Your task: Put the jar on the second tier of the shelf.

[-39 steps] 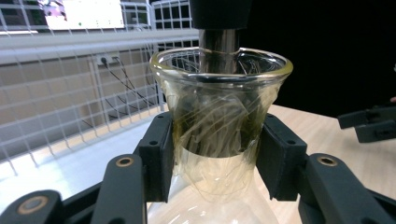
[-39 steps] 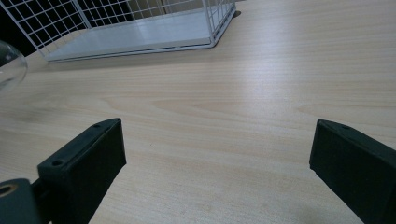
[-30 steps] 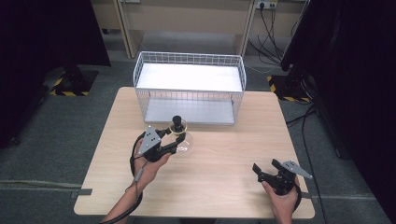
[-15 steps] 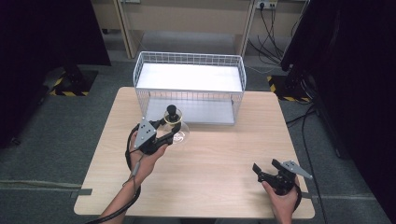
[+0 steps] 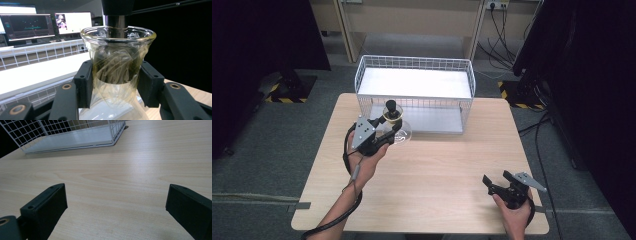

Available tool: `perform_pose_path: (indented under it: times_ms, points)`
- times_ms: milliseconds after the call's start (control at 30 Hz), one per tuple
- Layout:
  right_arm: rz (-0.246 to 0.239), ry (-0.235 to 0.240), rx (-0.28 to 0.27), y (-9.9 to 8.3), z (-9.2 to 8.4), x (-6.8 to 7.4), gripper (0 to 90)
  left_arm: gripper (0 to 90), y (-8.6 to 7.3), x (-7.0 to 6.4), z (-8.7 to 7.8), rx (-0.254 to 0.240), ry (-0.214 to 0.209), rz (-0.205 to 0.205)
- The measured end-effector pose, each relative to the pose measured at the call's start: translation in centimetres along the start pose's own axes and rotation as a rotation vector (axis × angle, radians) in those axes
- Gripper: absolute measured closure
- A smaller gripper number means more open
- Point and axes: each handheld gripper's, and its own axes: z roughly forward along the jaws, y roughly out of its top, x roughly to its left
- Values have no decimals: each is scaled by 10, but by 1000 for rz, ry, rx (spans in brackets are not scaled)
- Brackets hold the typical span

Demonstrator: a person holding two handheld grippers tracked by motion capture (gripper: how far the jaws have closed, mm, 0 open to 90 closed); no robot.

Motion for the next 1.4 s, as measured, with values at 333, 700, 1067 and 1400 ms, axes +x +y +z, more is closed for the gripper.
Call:
perform_pose_path:
  times_ms: [333,700,1067,1400]
  points:
    - [2,0,-1,0,0,0,38,511,13,10,8,-7,44,2]
    - [2,0,0,0,0,0,37,512,18,20,14,-2,90,-8]
    - [3,0,-1,0,0,0,38,512,30,27,23,-15,126,-16]
    - [5,-1,0,0,0,0,38,512,46,33,30,-29,148,-17]
